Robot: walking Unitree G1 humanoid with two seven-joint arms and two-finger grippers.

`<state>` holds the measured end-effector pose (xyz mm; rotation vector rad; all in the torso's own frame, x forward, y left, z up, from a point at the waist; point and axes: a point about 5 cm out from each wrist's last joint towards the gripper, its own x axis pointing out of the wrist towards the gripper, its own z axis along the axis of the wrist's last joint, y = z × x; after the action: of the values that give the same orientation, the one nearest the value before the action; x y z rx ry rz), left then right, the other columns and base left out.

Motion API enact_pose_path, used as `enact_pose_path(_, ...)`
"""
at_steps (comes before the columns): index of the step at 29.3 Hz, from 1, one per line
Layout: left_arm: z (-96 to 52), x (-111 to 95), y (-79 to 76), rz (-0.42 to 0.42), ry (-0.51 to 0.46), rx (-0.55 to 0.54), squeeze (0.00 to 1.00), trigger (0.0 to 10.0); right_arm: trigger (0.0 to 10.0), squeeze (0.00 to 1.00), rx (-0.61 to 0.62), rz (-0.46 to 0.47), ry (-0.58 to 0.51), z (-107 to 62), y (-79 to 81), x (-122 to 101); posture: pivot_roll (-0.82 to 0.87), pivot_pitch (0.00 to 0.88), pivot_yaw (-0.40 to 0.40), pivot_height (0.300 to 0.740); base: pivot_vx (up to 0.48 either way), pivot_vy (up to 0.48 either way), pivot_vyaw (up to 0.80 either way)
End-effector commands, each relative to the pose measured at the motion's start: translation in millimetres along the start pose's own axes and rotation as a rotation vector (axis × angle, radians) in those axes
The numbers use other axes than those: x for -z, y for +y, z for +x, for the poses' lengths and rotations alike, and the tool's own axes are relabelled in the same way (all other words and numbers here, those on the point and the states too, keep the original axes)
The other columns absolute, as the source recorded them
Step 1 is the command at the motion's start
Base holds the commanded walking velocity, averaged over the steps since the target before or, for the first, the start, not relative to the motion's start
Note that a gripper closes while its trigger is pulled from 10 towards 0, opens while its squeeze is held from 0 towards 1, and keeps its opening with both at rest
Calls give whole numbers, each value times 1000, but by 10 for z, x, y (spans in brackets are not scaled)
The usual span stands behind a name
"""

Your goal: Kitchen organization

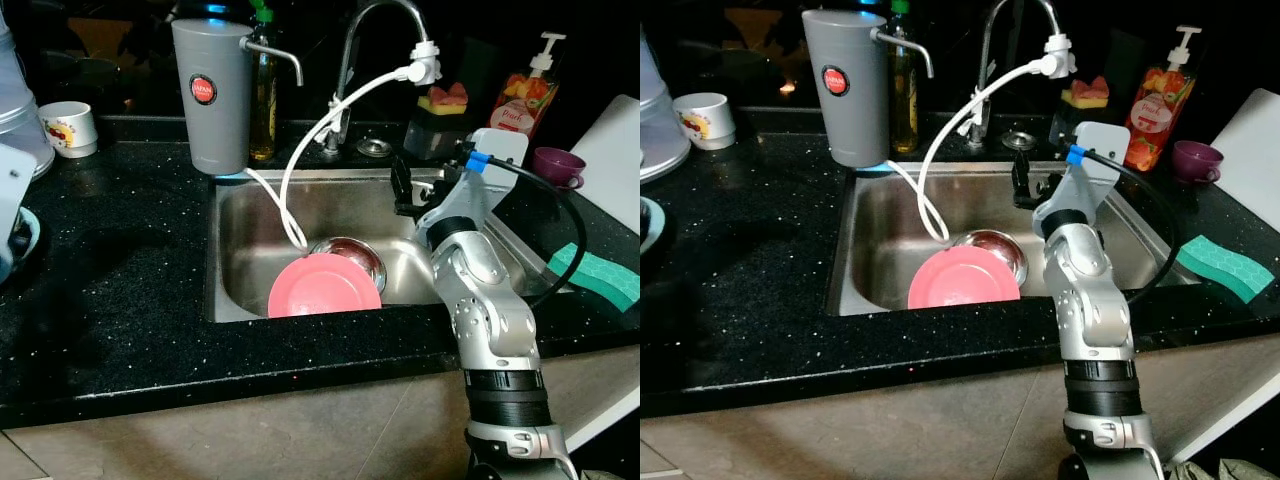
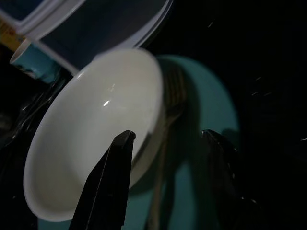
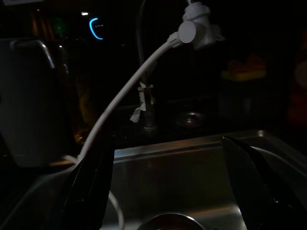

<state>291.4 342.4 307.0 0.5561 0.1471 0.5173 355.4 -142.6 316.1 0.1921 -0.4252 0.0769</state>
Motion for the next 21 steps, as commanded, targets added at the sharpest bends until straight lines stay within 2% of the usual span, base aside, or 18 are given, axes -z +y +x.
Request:
enact_pose_path(1, 3, 27, 79, 30, 15, -23, 0, 10000, 10000, 0, 12, 5, -1, -4, -44, 10, 152, 165, -89, 740, 0, 0, 0)
enact_pose_path(4, 24, 38, 131, 27, 30, -33, 0, 10000, 10000, 0, 14, 6, 0, -8, -59, 10, 152, 171, -88, 740, 0, 0, 0)
enact_pose_path(10, 69, 62, 139, 15, 44, -24, 0, 10000, 10000, 0, 13, 9, 0, -7, -56, 13, 152, 172, -88, 740, 0, 0, 0)
enact_pose_path(18, 149, 192, 158, 2, 88, -36, 0, 9765, 10000, 0, 12, 12, -4, -4, -52, 10, 145, 173, -85, 740, 0, 0, 0)
enact_pose_path(19, 162, 214, 170, 2, 94, -42, 0, 7843, 10000, 0, 12, 12, -4, -3, -55, 10, 145, 173, -87, 740, 0, 0, 0)
enact_pose_path(20, 174, 245, 187, 3, 102, -52, 0, 2118, 10000, 0, 11, 12, -3, -3, -56, 10, 145, 173, -87, 740, 0, 0, 0)
enact_pose_path(21, 182, 268, 202, 1, 108, -58, 0, 0, 10000, 0, 10, 11, -3, -2, -57, 10, 142, 173, -88, 740, 0, 0, 0)
